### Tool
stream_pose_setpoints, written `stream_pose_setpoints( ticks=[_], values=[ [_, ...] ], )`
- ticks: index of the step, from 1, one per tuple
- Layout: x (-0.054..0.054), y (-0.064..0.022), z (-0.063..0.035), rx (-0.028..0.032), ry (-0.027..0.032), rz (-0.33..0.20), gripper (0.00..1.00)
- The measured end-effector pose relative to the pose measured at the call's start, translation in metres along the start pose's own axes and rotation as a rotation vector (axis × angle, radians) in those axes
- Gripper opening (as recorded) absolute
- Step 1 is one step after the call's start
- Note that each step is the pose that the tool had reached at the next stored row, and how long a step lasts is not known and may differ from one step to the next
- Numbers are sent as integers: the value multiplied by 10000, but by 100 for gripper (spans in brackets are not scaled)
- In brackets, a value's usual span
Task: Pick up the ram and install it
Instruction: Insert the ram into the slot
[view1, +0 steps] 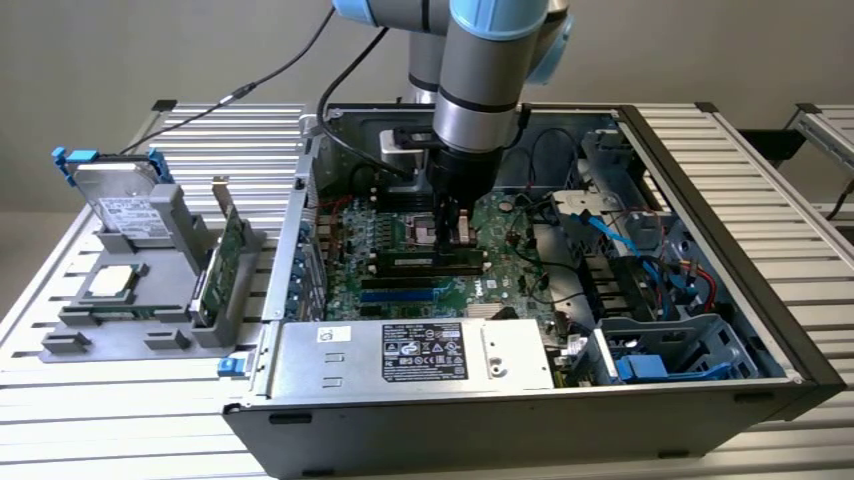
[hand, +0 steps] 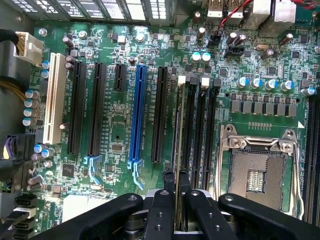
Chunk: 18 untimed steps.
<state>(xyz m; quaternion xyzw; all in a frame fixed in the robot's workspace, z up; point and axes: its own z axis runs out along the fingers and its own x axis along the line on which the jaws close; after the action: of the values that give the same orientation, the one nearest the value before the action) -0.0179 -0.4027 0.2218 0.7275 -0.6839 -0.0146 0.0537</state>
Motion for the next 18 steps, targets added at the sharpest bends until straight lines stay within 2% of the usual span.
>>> stream_pose_setpoints(
  ticks=[18],
  values=[
    [-14, -1, 4, -1, 1, 1, 14]
  ],
)
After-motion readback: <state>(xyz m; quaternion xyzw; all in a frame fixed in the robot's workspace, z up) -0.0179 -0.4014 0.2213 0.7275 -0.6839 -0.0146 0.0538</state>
